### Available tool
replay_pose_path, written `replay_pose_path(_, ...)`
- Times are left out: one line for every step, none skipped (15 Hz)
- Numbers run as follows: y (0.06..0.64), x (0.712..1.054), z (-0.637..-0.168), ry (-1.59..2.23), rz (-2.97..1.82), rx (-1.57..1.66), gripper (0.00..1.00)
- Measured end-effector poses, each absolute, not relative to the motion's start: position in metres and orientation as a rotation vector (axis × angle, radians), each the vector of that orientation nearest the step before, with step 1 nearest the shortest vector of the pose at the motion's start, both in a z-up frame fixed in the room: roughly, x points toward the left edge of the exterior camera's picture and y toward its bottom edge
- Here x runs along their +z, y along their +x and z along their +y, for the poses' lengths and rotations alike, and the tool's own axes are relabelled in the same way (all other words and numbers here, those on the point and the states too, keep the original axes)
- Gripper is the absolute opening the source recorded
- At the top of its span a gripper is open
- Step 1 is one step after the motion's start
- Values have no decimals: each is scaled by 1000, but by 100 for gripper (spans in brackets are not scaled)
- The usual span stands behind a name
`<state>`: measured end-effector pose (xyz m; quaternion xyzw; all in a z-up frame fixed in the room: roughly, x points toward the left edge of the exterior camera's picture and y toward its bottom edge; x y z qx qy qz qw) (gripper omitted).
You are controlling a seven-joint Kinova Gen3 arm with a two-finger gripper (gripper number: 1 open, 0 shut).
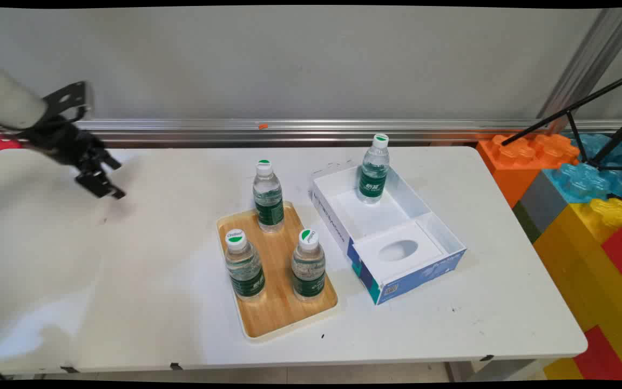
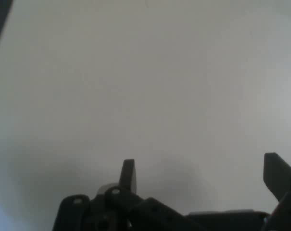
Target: Pick up the green bottle from the white box
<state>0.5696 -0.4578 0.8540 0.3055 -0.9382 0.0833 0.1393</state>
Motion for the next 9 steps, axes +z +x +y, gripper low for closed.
replay_pose_path(562, 853, -471, 877, -2711, 249, 100)
replay_pose_path(555, 853, -483, 864, -2711, 252, 100)
replay_pose_path(549, 853, -492, 851, -2711, 255, 100)
replay_pose_path(540, 852, -504, 830, -2709, 254, 100)
replay_pose_path(533, 853, -512, 815, -2707, 255, 100)
replay_pose_path(523, 854, -523, 794, -2702, 254, 100)
replay_pose_path(512, 855, -535, 771, -2694, 253, 100)
replay_pose_path(501, 857, -546, 757, -2682, 253, 100)
replay_pose_path(492, 859, -556, 742, -2669, 256, 100)
